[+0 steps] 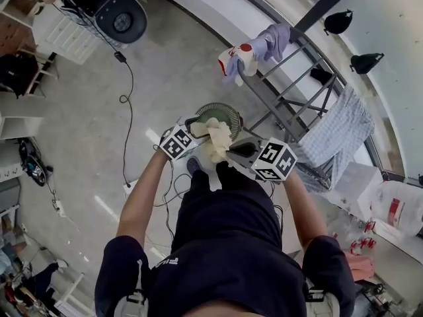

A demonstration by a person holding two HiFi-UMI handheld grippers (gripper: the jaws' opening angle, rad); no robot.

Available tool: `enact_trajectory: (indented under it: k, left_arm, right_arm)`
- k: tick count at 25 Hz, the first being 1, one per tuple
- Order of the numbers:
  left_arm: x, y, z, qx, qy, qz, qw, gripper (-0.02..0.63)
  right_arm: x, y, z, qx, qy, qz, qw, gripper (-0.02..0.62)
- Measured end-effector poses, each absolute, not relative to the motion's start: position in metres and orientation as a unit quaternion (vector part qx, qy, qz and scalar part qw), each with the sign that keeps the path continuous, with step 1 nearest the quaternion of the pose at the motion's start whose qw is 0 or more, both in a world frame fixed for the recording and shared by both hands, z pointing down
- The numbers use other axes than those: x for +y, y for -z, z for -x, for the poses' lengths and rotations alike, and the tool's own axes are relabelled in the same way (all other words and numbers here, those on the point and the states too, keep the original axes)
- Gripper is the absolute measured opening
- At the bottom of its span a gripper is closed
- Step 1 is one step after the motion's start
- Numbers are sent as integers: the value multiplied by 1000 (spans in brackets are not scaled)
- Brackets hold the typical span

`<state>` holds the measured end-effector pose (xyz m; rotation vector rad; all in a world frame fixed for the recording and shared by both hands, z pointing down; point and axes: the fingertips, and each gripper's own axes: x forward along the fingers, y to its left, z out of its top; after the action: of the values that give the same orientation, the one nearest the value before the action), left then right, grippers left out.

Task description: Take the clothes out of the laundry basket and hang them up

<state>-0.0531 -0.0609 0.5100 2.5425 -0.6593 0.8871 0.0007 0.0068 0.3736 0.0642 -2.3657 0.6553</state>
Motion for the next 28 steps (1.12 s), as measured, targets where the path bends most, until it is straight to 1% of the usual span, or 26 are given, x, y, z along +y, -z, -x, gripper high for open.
enact_trajectory:
  k: [5, 6, 7, 8, 12, 15, 18, 21, 25, 28]
  left_arm:
    - [-47, -506, 26, -177, -301, -918, 189, 309]
    - [-43, -508, 26, -180, -304, -915, 196, 249]
    - [-41, -509, 27, -191, -304, -911, 204, 113]
    - [-41, -510, 30, -205, -300, -907, 213, 40]
    - [-42, -500, 36, -250, -267, -901, 233, 29]
    - [-53, -485, 55, -317, -237, -886, 243, 28]
    - [-69, -451, 83, -398, -178, -862, 258, 28]
    - [-81, -398, 113, -466, -105, -838, 266, 28]
    - [-87, -320, 124, -501, -49, -835, 221, 28]
    - [-90, -277, 127, -519, -18, -832, 196, 28]
  right_arm:
    - [13, -356, -5, -913, -237, -12, 331, 12]
    - [16, -352, -6, -914, -240, -12, 326, 12]
    - [18, -349, -6, -915, -243, -14, 322, 12]
    - [18, -347, -6, -916, -243, -17, 320, 12]
    - [17, -343, -6, -918, -244, -25, 313, 12]
    - [11, -344, -9, -917, -242, -39, 313, 12]
    - [7, -348, -15, -917, -204, -61, 337, 12]
    - [7, -350, -14, -917, -199, -79, 335, 12]
    - [8, -349, -6, -922, -167, -99, 335, 13]
    - [-1, -340, 5, -935, -155, -122, 295, 14]
